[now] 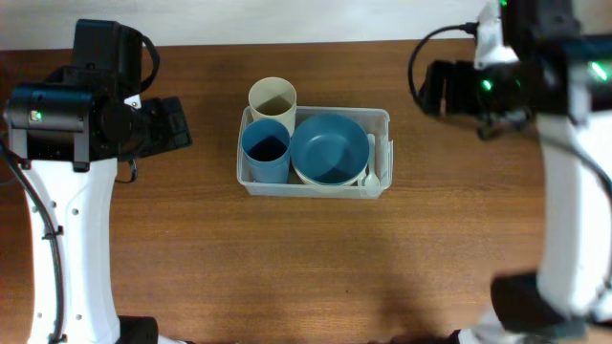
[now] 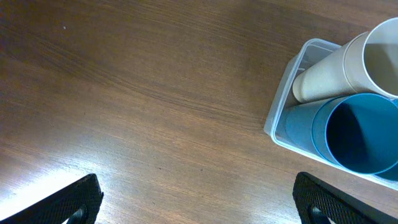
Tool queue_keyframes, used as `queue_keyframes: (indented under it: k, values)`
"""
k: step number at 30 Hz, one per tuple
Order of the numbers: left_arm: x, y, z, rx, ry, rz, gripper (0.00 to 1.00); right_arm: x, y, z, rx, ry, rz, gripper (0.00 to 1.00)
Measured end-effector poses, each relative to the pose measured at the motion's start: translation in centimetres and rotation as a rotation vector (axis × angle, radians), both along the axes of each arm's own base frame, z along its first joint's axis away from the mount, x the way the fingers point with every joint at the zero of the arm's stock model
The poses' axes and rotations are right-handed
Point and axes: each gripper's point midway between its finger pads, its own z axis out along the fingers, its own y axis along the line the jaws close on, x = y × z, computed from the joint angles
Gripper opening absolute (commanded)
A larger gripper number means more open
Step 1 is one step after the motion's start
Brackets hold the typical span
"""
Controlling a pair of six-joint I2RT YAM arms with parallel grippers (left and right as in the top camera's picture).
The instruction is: Pack container
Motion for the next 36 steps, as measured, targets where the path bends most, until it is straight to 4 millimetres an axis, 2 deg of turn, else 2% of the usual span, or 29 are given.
queue_keyframes:
  k: [3,6,10,13,21,28,36]
  values:
    - [0.0,0.0,0.0,0.000,0.000,0.000,1.00,-4.0,1.0,2.2,-0.006,-0.065,0.061,0.99]
    - [0.0,0.0,0.0,0.000,0.000,0.000,1.00,-7.7,1.0,3.3,-0.013,-0.112,0.079,0.99]
    - [0.0,0.0,0.0,0.000,0.000,0.000,1.00,-11.0,0.1,4.3,0.016,-0.153,0.036,0.99]
    - [0.0,0.0,0.0,0.000,0.000,0.000,1.00,-12.4,-0.2,5.2,0.040,-0.190,0.015,0.99]
    - [0.0,0.0,0.0,0.000,0.000,0.000,1.00,-14.3,-0.6,6.4,0.060,-0.246,0.003,0.99]
    - [0.0,0.0,0.0,0.000,0.000,0.000,1.00,-14.4,-0.8,6.4,-0.007,-0.268,0.079,0.99]
    - [0.0,0.0,0.0,0.000,0.000,0.000,1.00,-14.6,-1.5,6.3,-0.055,-0.284,0.078,0.99]
